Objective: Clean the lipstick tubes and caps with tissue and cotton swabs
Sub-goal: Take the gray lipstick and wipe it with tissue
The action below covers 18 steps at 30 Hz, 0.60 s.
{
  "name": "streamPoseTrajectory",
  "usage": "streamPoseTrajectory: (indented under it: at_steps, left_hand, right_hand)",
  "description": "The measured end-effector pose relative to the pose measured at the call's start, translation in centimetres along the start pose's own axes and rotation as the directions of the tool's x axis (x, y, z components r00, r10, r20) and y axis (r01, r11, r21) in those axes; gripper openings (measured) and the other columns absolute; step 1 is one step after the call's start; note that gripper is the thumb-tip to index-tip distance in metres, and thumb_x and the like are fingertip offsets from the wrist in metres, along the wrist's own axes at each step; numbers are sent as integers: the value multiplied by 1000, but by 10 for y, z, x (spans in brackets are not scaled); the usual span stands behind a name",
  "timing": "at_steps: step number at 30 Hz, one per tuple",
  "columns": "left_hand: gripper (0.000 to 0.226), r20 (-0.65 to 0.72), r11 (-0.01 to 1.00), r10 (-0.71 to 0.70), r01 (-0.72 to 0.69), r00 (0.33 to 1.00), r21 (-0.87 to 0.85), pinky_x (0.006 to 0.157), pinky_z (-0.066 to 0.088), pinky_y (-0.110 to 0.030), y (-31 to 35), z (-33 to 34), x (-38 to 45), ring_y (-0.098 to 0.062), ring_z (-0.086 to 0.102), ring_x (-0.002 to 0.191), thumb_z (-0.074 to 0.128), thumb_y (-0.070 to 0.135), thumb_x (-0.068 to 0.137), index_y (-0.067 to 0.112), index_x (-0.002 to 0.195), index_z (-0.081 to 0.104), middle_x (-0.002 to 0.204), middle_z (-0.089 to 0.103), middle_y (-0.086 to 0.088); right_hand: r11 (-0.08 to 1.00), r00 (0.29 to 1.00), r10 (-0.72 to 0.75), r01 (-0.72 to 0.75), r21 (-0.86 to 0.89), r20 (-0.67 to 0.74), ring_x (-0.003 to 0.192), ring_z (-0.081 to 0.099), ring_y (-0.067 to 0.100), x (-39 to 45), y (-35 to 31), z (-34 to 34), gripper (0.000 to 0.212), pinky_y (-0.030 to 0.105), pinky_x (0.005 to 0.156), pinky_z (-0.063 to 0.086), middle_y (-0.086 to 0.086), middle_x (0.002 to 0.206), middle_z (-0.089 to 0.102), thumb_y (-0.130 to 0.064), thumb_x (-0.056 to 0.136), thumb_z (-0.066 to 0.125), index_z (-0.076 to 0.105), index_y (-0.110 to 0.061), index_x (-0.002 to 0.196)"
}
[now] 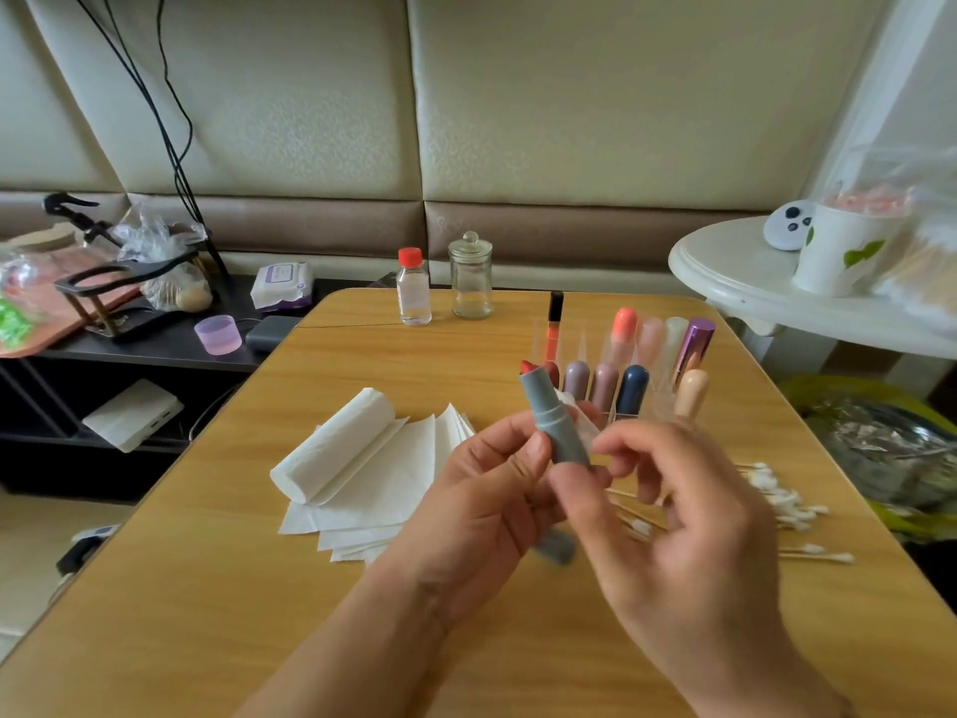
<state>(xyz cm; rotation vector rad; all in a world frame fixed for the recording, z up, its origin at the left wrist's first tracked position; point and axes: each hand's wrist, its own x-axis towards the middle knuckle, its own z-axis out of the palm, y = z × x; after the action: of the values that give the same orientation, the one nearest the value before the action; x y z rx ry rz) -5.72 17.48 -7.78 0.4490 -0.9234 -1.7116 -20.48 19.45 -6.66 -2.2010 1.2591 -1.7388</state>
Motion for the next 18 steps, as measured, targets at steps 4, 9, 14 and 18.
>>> streamPoseTrajectory:
  at_steps: [4,9,14,18]
  left_hand:
    - [36,4,991,64,-64,998,120,79,52,-30,-1,4,-1,-17,65,91,73,34,84,11,111,70,101,69,-8]
    - [35,-79,980,85,-69,993,185,90,49,-41,-6,1,4,-31,60,103,65,22,87,3,116,68,110,66,-21]
    - [38,-147,944,162,-110,976,311,76,51,-28,-8,-5,7,-22,62,87,47,5,83,17,103,77,98,70,-14]
    - [34,-121,872,199,-119,973,474,76,47,-34,-8,-5,5,-27,55,81,52,13,88,26,111,74,86,66,-13]
  right_hand:
    - [989,988,88,-72,-127,124,74,45,-9,0,3,7,45,13,61,36,-20,89,54,-68,88,55,68,-26,100]
    - [961,952,247,-265,77,182,73,62,7,-4,12,8,34,26,60,51,-15,85,65,-62,92,49,66,-36,105]
    - [939,928,314,-334,76,203,63,58,4,-6,14,2,26,12,52,36,-25,70,60,-51,101,42,59,-37,89]
    - [947,921,307,-321,18,241,60,55,11,-5,16,0,31,17,50,35,-25,67,57,-55,100,42,62,-34,89]
